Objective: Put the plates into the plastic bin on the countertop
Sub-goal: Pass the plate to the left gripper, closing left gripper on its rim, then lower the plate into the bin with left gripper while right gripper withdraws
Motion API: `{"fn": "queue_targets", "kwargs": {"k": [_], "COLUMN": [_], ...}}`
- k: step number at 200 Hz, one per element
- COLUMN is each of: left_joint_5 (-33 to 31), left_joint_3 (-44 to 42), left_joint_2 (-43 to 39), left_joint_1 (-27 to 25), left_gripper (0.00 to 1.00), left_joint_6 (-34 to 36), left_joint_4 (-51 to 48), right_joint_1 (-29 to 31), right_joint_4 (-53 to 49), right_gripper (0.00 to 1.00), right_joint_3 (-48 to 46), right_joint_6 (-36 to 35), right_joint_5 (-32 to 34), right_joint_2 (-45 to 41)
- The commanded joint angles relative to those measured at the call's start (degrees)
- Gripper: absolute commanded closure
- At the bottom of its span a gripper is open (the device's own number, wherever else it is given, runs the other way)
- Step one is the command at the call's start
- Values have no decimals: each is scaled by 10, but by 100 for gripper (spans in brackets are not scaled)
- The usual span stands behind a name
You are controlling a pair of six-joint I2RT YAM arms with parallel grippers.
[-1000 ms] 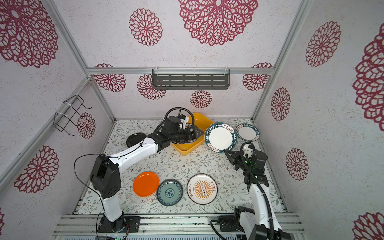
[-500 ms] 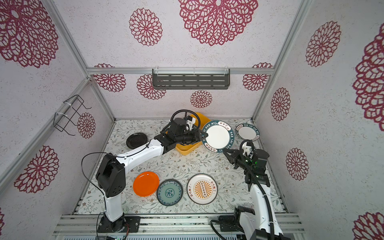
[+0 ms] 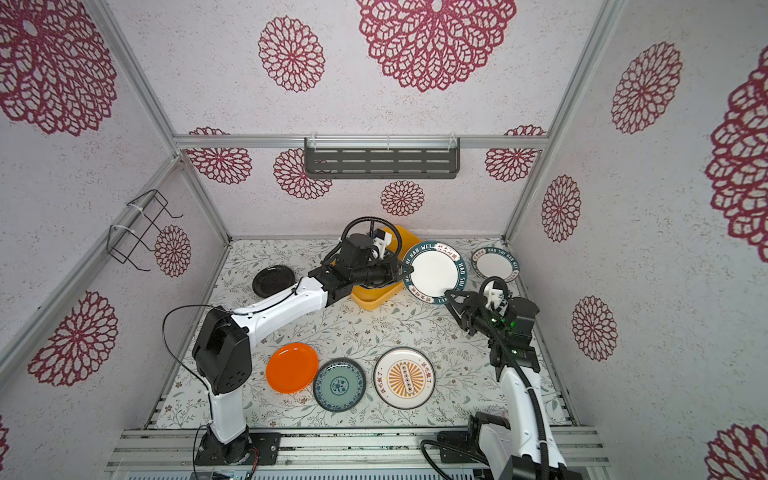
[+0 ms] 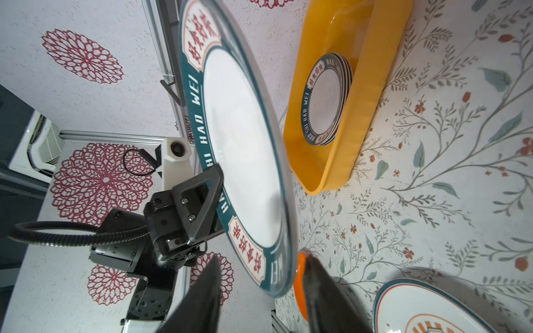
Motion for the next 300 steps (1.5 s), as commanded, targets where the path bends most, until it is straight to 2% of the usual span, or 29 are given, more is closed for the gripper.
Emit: {"fn": "queue_targets", "kwargs": {"k": [1, 19, 43, 104, 143, 171, 216, 300], "left_joint_5": [-7, -6, 1, 18, 23, 25, 34, 30], "left_joint_3": [14, 12, 5, -11, 22, 65, 118, 204], "left_joint_2": [0, -4, -6, 8, 76, 117, 169, 245], "left_joint_1": [14, 28, 58, 154, 188, 197, 209, 221], "left_gripper": [100, 100, 100, 100, 100, 100, 100, 100], "left_joint_6": [-14, -15, -12, -25, -29, -17, -29, -56], "left_joint_4": [19, 10, -2, -45, -73, -123, -139, -165], "right_joint_1": [3, 4, 5, 27, 55, 74, 90, 91], "right_joint_4": [42, 37, 38, 73, 74, 77, 78, 61], "right_gripper": [26, 14, 8, 6, 6, 6, 6, 6], "right_joint_3": [30, 42, 56, 113, 162, 191, 222, 263], "right_joint_6": [-15, -20, -32, -29, -36, -34, -33, -43], "right_joint_5": [-7, 11, 45, 138, 175, 188, 203, 207], "right_joint_2": [7, 17, 34, 123, 187, 231, 272, 302]}}
